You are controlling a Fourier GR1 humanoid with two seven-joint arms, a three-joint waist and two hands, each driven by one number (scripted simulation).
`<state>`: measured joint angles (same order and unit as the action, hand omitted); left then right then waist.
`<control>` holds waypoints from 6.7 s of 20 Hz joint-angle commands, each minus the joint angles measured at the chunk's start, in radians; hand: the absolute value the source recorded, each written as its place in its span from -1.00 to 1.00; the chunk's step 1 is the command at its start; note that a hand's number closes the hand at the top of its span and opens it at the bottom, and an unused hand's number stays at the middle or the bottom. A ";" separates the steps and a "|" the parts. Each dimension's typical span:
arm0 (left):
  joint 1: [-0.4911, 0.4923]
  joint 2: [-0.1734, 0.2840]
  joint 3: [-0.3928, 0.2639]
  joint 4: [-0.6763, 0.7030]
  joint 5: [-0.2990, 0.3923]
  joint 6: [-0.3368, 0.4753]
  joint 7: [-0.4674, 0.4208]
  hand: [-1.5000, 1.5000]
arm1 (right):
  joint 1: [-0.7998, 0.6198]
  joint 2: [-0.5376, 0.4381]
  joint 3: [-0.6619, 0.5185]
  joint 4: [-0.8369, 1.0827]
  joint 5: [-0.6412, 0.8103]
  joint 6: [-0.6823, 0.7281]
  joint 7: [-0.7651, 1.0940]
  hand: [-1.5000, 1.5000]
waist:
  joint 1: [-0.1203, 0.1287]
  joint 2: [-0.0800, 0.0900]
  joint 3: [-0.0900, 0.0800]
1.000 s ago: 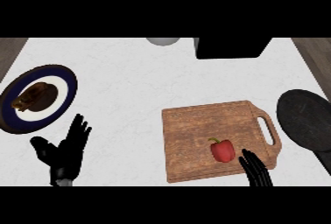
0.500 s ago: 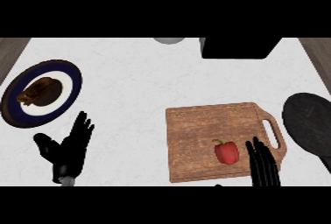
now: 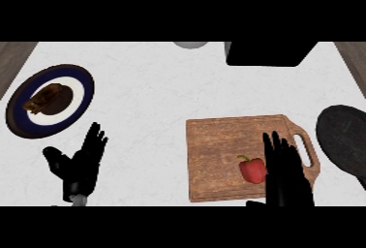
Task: Pick the bell pepper from the cutting board and place it in the pan
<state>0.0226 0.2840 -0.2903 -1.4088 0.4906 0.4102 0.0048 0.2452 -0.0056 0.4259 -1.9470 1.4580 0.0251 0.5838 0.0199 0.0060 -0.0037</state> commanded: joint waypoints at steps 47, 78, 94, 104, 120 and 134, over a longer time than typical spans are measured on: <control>0.009 -0.124 0.218 0.065 -0.160 -0.177 0.043 0.00 | -0.337 -0.094 -0.140 0.499 -0.146 0.044 -0.125 1.00 | -0.018 -0.005 0.004; 0.034 -0.165 0.209 -0.009 -0.209 -0.154 0.103 0.00 | -0.073 -0.162 -0.285 -0.310 -0.351 0.025 -0.106 1.00 | -0.017 -0.005 0.004; 0.021 -0.180 0.199 -0.048 -0.249 -0.143 0.136 0.00 | -0.514 -0.382 -0.732 0.610 -0.547 -0.273 -0.507 1.00 | -0.004 -0.002 0.005; -0.015 -0.204 0.184 -0.007 -0.255 -0.165 0.115 0.00 | -0.697 -0.543 -0.816 1.235 -0.512 -0.394 -0.659 -1.00 | 0.029 0.016 0.007; 0.016 -0.207 0.187 -0.034 -0.265 -0.148 0.125 0.00 | -0.933 -0.566 -1.127 1.591 -0.942 -0.167 -1.163 -1.00 | 0.023 0.013 0.013; 0.060 -0.153 0.238 -0.074 -0.252 -0.167 0.131 0.00 | -0.710 -0.828 -1.280 1.731 -1.169 0.551 -1.377 -1.00 | -0.011 -0.002 0.008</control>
<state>0.0620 0.1132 -0.0619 -1.4491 0.2432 0.2378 0.1245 -0.5382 -0.7682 -0.8353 -0.2418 0.3269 0.3855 -0.7275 0.0121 0.0069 0.0044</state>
